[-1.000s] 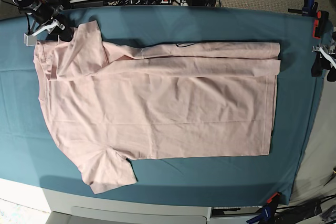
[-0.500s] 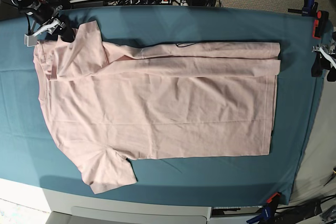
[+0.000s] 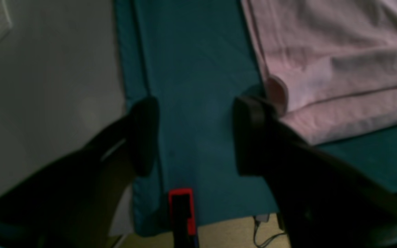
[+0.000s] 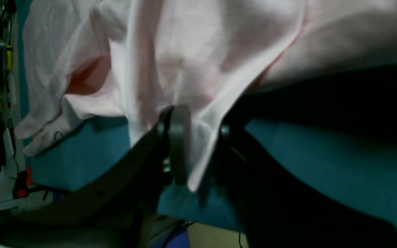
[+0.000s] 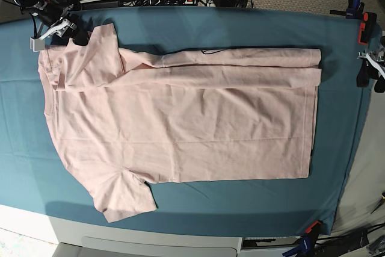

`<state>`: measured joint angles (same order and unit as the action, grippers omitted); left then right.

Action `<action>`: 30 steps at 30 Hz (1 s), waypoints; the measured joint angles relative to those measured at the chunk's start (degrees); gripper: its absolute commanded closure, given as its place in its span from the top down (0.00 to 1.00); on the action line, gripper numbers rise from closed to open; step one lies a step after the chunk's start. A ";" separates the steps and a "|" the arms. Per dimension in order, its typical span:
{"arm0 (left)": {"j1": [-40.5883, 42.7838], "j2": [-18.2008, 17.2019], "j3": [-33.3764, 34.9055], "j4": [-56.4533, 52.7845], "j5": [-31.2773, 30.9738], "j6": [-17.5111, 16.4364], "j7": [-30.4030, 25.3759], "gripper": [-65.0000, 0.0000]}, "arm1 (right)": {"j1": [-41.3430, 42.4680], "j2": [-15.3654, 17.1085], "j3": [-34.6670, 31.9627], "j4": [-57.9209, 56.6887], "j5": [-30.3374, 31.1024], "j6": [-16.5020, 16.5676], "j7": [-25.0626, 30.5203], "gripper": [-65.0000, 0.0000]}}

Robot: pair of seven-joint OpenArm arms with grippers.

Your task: Fold the T-shirt properly

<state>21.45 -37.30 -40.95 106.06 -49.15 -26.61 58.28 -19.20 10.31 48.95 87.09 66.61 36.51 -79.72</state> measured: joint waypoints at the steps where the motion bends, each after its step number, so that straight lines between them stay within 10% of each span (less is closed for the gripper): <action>1: 0.00 0.00 0.00 0.00 0.00 0.00 0.00 0.53 | 0.00 -0.02 0.00 0.00 0.79 -0.02 -0.37 0.17; 6: 0.00 0.00 0.00 0.00 0.00 0.00 0.00 0.53 | -0.13 -0.07 -0.02 -0.11 5.42 2.08 -0.85 0.00; 19: -0.02 -0.02 0.00 0.00 -0.02 0.00 0.00 0.53 | 9.20 -0.17 -0.04 4.55 10.84 3.26 -1.25 0.00; 30: -0.02 0.00 0.00 0.02 -0.02 0.00 -0.04 0.53 | 23.21 -0.15 -13.73 4.52 -15.17 3.45 11.41 0.00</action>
<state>21.43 -37.30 -40.95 106.08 -49.17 -26.61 58.24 4.01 10.15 35.22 91.61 51.44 39.97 -68.31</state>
